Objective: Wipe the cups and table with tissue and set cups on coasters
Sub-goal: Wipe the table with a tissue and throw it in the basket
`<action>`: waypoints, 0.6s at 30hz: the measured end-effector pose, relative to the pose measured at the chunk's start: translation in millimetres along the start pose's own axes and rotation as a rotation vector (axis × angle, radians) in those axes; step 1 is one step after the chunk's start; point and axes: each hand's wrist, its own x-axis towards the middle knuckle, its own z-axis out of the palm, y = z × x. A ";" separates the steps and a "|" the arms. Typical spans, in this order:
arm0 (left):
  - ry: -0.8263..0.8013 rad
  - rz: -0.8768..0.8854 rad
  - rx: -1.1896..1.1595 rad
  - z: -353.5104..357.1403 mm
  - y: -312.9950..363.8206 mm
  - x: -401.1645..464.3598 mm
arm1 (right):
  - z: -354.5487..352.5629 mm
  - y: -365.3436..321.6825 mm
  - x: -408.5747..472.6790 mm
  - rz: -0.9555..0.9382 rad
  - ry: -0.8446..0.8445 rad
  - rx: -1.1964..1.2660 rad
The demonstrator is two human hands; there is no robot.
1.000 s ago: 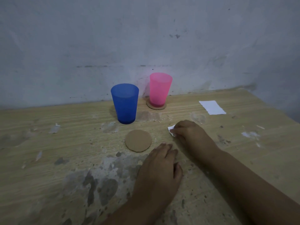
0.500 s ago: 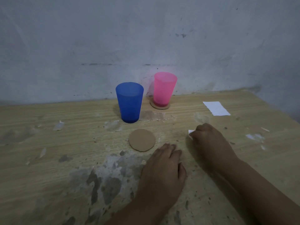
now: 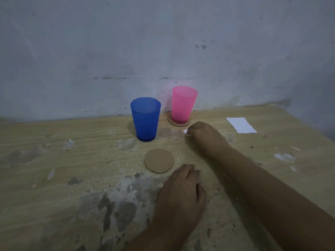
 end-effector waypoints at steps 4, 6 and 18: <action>0.013 0.004 0.014 0.3 -0.3 -0.9 | -3.0 21.1 -5.2 0.076 -0.041 0.001; 0.017 0.006 0.018 0.6 -0.3 -1.6 | -6.2 19.5 -19.3 0.109 -0.048 0.048; 0.019 0.002 0.052 1.3 1.1 -2.2 | -21.9 8.6 -90.0 0.115 -0.004 0.195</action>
